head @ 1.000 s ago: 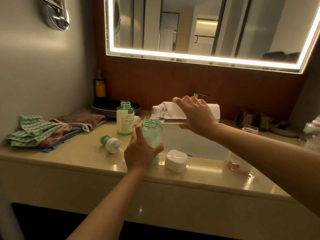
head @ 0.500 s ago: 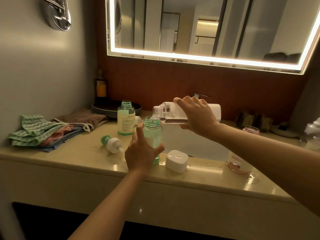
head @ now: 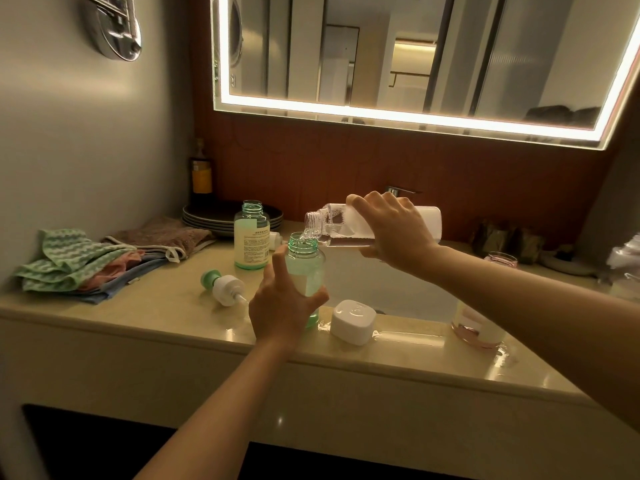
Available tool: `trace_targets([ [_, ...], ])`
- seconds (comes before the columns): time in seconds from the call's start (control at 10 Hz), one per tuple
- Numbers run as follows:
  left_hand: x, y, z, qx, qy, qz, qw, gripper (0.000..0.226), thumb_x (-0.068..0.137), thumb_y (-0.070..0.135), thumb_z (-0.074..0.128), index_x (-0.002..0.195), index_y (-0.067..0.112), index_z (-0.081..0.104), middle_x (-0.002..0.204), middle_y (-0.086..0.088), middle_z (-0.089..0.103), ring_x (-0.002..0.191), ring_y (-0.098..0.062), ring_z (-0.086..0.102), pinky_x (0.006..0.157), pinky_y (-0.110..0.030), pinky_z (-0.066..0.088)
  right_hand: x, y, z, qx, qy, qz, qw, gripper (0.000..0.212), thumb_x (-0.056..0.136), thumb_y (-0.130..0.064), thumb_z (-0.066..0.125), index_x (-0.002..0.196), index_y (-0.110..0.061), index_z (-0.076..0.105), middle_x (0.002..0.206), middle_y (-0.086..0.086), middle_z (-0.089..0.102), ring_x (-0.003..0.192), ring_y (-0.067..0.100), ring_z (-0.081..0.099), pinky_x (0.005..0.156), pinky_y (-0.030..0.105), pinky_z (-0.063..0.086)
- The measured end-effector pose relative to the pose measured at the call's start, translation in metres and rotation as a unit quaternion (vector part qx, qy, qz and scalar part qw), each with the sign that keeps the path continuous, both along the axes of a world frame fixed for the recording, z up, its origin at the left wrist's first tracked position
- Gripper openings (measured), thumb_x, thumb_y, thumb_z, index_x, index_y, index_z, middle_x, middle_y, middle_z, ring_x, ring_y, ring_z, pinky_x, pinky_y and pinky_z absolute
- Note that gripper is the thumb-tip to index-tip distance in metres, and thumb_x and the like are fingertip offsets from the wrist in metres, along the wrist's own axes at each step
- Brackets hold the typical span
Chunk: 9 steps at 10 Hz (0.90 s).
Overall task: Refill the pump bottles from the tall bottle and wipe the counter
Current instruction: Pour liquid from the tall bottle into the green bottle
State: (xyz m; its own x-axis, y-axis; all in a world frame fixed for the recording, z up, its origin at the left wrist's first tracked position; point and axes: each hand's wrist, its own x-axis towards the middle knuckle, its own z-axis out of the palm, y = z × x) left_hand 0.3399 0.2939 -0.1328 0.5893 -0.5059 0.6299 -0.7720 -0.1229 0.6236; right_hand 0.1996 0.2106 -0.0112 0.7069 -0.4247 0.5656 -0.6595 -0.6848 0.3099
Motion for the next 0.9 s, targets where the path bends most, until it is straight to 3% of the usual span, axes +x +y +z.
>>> trace_targets([
  [0.3,0.0006,0.0000,0.0007,-0.003,0.006,-0.007,1.000,0.090,0.065,0.053,0.073,0.123,0.035,0.008,0.127,-0.009,0.054,0.102,-0.027,0.059,0.074,-0.035,0.052,0.0004,0.0008,0.0011,-0.004,0.002,-0.002,1.000,0.071,0.074,-0.026,0.073,0.135,-0.016,0.038,0.128,0.012,0.050,0.114,0.030,0.048,0.098,0.047,0.038],
  [0.9,0.0003,0.0005,0.0017,0.020,0.003,0.002,1.000,0.090,0.066,0.055,0.071,0.128,0.030,0.010,0.128,-0.007,0.052,0.104,-0.025,0.058,0.076,-0.034,0.051,0.0002,0.0035,0.0014,-0.008,0.002,0.000,1.000,0.070,0.075,-0.026,0.073,0.135,-0.015,0.038,0.128,0.012,0.051,0.114,0.030,0.049,0.099,0.046,0.038],
])
